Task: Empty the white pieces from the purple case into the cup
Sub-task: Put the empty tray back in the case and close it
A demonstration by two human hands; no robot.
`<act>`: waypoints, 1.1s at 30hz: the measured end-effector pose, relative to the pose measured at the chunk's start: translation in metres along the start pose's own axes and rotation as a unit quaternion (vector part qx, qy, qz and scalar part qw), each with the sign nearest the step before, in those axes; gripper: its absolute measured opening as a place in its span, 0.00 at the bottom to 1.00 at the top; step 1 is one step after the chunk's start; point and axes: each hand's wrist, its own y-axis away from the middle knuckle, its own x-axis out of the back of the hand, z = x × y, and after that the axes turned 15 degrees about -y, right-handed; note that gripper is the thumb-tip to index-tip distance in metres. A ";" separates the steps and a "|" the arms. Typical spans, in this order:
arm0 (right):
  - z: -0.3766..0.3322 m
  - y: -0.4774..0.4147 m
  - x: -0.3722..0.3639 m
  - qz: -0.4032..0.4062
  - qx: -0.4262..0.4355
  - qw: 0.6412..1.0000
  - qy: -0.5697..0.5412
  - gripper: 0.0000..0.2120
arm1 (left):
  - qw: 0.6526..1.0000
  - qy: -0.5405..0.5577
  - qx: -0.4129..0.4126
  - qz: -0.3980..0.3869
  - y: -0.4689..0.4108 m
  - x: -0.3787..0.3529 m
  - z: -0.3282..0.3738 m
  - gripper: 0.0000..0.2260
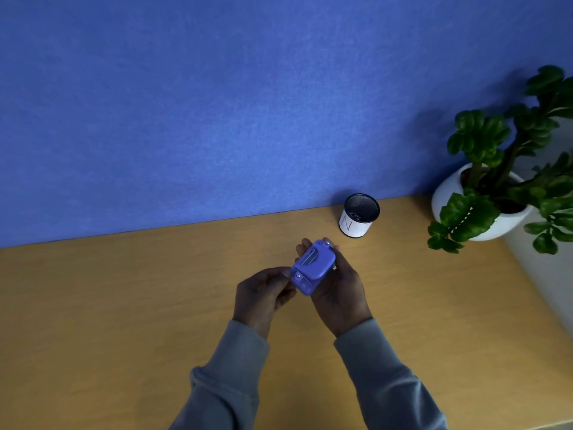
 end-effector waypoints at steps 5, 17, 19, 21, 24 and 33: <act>0.002 -0.003 -0.003 -0.008 0.026 0.998 -0.053 0.07 | 0.990 0.139 0.013 -0.034 0.002 -0.006 -0.013 0.07; 0.008 0.004 0.002 -0.024 0.051 0.998 -0.032 0.13 | 0.998 0.052 -0.029 -0.034 -0.002 -0.001 -0.011 0.09; 0.007 0.007 0.001 -0.033 0.035 0.999 -0.025 0.14 | 0.998 0.048 -0.024 -0.035 -0.005 0.003 -0.010 0.09; 0.004 0.010 -0.002 -0.039 0.019 0.999 0.003 0.12 | 0.998 0.041 -0.023 -0.039 -0.009 0.009 -0.009 0.10; -0.004 0.008 -0.005 0.014 0.005 0.997 0.072 0.14 | 0.998 0.013 -0.027 -0.055 -0.012 0.019 -0.007 0.09; -0.014 -0.002 -0.002 0.064 0.005 0.977 0.204 0.12 | 0.997 -0.024 -0.050 -0.058 -0.015 0.029 -0.007 0.12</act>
